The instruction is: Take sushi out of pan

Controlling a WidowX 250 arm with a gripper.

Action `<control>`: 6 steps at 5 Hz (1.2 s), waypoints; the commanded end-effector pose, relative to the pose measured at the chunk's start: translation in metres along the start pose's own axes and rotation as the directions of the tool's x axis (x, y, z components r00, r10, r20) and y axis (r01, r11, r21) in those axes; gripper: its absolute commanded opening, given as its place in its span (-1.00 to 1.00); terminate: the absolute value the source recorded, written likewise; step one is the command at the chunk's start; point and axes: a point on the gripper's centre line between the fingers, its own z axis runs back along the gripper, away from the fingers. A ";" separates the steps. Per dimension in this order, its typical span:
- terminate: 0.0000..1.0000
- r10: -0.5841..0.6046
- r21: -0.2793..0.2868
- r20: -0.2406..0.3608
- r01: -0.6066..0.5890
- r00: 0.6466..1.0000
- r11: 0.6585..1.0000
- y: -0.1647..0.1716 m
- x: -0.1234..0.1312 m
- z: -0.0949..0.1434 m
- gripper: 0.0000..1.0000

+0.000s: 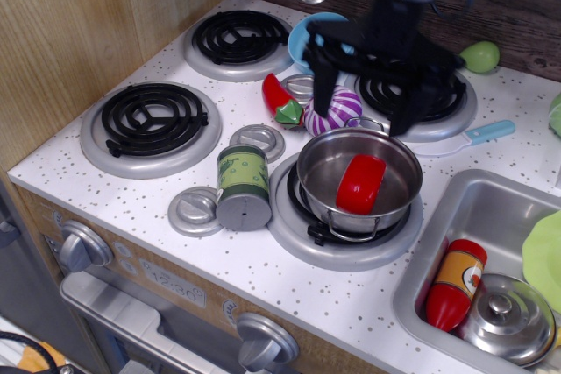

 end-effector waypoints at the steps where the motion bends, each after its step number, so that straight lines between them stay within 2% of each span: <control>1: -1.00 -0.077 -0.035 0.098 0.081 0.992 0.996 -0.018 0.002 -0.021 1.00; 2: -1.00 -0.120 -0.039 0.145 0.127 0.982 0.991 -0.016 0.012 -0.039 1.00; 3: -1.00 -0.129 -0.056 0.163 0.140 0.978 0.989 -0.025 0.012 -0.044 1.00; 5: -1.00 -0.128 -0.084 0.145 0.142 0.981 0.986 -0.015 0.015 -0.058 1.00; 6: -1.00 -0.118 -0.072 0.129 0.128 0.985 0.989 -0.015 0.016 -0.059 -1.00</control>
